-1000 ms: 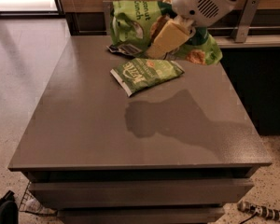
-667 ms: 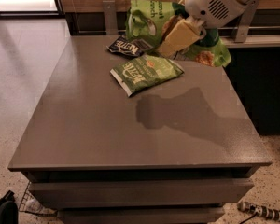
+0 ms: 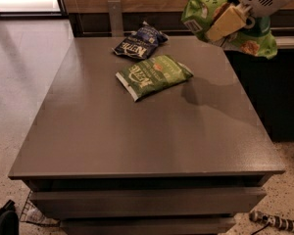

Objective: Move green rice chip bag near blue chip bag

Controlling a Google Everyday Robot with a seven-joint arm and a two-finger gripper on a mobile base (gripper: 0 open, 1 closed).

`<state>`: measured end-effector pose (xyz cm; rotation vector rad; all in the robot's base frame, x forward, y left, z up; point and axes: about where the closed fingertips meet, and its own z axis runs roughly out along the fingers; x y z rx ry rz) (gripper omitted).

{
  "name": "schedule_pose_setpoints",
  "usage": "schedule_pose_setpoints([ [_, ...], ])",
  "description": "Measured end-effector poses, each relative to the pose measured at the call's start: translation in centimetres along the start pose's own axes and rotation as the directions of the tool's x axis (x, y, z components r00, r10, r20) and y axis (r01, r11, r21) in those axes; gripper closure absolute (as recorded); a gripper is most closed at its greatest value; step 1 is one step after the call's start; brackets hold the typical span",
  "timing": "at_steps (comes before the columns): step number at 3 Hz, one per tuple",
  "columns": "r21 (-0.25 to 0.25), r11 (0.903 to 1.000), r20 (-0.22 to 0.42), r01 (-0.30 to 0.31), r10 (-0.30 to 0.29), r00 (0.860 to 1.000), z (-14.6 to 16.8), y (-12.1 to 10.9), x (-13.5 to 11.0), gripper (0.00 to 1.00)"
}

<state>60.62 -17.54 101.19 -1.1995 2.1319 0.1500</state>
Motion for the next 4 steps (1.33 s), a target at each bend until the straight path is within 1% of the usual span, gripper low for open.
schedule_pose_setpoints([
  [1,0.067,0.9954,-0.024,-0.068,0.07,0.997,0.5,-4.9,1.8,1.0],
  [2,0.137,0.9843,0.002,-0.111,0.112,0.994,1.3,-9.5,2.3,1.0],
  [3,0.184,0.9731,0.064,-0.139,0.129,0.99,2.8,-12.5,1.7,1.0],
  [4,0.239,0.9558,0.098,-0.172,0.153,0.983,5.0,-14.7,0.0,1.0],
])
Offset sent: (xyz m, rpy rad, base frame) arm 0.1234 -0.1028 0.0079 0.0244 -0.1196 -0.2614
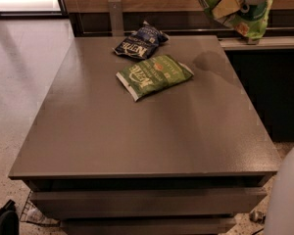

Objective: Move green rice chip bag near blue chip bag

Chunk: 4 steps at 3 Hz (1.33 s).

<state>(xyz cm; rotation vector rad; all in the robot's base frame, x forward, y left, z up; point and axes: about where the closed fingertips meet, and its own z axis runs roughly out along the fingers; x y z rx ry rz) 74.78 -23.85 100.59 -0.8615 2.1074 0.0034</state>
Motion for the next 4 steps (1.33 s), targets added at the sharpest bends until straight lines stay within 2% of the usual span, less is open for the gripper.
schedule_pose_setpoints([
  [1,0.028,0.9996,-0.013,-0.011,0.011,1.0,3.7,-0.7,-1.8,1.0],
  [2,0.034,0.9994,-0.022,-0.006,0.007,1.0,5.6,-1.0,-2.8,0.98],
  [3,0.026,0.9996,-0.026,-0.007,0.007,1.0,6.0,-0.8,-2.7,0.69],
  [4,0.022,0.9997,-0.029,-0.007,0.007,1.0,6.3,-0.6,-2.6,0.44],
])
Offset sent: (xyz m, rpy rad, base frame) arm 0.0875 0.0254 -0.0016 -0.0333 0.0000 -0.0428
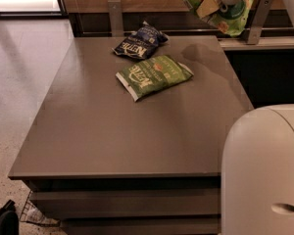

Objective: Move green rice chip bag near blue chip bag

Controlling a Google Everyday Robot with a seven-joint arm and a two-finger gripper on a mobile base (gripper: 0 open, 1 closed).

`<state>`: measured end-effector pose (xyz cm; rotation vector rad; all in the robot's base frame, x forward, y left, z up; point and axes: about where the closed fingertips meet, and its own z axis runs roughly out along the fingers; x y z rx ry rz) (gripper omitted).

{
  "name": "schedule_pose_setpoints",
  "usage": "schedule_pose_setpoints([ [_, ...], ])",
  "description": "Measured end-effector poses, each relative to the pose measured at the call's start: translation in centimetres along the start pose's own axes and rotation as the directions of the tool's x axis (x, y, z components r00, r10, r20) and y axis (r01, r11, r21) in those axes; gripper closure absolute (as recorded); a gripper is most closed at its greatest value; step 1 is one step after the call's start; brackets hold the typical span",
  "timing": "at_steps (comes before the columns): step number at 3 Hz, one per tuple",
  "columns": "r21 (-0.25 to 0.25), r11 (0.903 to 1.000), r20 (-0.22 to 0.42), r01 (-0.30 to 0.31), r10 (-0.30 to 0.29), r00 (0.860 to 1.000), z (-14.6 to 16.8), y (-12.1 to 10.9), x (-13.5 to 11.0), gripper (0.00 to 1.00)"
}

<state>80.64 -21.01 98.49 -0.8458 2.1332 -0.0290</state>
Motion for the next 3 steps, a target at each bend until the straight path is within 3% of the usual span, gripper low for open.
schedule_pose_setpoints([
  [2,-0.011,0.9999,-0.007,0.001,-0.001,1.0,0.87,0.42,0.18,0.0],
  [3,-0.011,0.9999,-0.007,0.001,-0.001,1.0,0.88,0.42,0.19,0.0],
])
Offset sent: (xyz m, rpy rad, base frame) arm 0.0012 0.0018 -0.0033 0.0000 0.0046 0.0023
